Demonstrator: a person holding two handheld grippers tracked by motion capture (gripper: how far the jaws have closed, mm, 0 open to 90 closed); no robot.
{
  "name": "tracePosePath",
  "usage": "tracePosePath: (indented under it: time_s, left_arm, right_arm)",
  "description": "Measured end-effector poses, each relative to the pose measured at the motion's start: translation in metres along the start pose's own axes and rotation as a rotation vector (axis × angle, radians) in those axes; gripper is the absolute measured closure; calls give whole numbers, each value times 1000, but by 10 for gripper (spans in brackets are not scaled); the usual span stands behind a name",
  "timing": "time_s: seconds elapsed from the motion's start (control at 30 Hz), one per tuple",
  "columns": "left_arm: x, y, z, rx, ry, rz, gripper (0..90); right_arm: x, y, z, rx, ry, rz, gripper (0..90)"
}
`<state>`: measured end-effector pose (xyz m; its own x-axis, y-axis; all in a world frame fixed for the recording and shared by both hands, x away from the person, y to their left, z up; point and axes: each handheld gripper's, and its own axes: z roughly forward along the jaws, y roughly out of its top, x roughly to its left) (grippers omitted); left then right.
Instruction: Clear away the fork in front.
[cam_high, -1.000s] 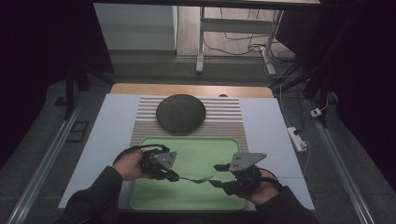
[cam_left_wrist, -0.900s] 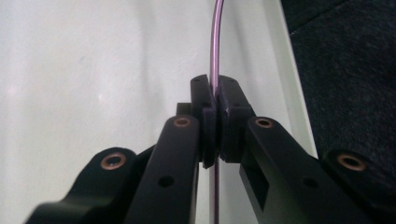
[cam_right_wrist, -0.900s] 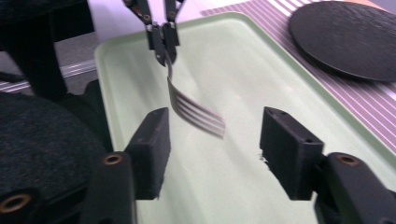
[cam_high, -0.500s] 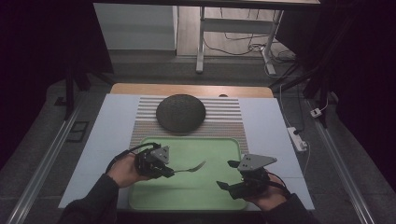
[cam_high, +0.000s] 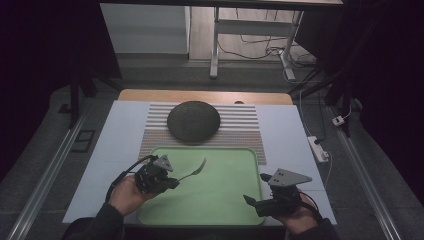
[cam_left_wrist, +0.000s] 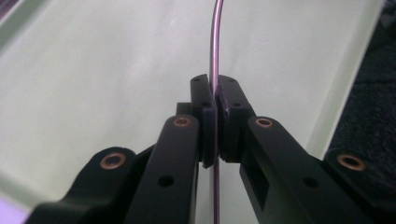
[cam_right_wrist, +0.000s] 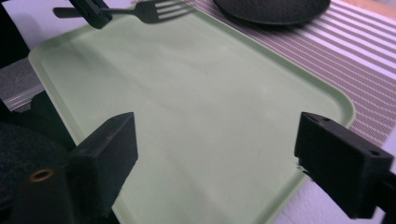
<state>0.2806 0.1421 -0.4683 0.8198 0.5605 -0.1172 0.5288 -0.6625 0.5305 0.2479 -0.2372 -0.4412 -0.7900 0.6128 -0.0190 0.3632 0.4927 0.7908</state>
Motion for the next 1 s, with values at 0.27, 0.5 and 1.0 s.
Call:
tracePosePath:
  time_s: [0.27, 0.5, 1.0]
  left_arm:
    - [3, -10, 4, -18, 49, -187, 861]
    - [9, -18, 13, -5, 62, -352, 860]
    - [26, -35, 24, 50, 192, -533, 860]
  right_arm:
    - [-5, -12, -7, 16, -52, 41, 59]
    - [-7, -23, -11, 57, -89, 85, 0]
    - [-6, -34, -19, 75, -65, 109, 0]
